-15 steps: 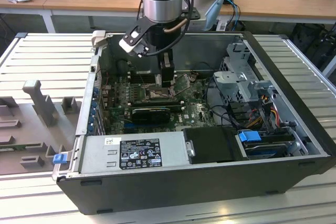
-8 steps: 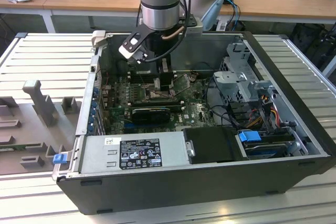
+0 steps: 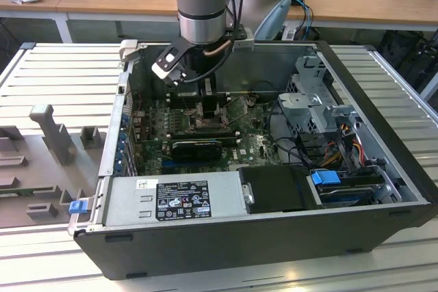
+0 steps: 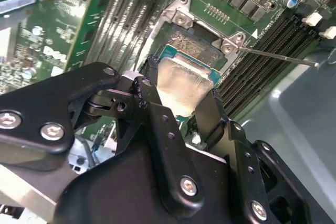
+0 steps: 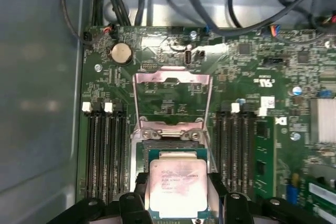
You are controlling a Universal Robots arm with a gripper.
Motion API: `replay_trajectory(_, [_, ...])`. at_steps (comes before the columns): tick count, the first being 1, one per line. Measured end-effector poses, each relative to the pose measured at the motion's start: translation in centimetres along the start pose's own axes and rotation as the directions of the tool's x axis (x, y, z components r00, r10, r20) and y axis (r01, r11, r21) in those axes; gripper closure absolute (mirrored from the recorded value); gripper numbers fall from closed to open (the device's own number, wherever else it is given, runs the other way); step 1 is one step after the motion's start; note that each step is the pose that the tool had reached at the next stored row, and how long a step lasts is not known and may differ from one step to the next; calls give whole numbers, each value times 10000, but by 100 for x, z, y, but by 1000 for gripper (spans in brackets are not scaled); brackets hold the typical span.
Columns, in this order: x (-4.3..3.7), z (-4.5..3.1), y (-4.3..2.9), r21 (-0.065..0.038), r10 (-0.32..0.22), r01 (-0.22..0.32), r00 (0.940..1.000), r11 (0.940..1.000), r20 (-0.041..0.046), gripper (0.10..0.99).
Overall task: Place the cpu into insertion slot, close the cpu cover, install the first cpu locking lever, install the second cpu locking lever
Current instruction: 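Place the cpu into insertion slot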
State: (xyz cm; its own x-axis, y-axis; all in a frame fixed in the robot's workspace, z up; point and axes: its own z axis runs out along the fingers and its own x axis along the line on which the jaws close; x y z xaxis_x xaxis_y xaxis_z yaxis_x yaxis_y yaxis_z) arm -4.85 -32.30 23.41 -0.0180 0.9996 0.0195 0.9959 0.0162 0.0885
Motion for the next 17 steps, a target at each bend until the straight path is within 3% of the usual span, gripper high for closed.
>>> replay_trajectory(7, [20, 177, -28, 3, 47, -47, 10000, 10000, 3, 561])
replay_trajectory(11, [26, 239, -34, 25, 339, -339, 9994, 9994, 30, 561])
replay_trajectory(17, [35, 294, -34, 31, 294, -294, 9996, 9996, 26, 561])
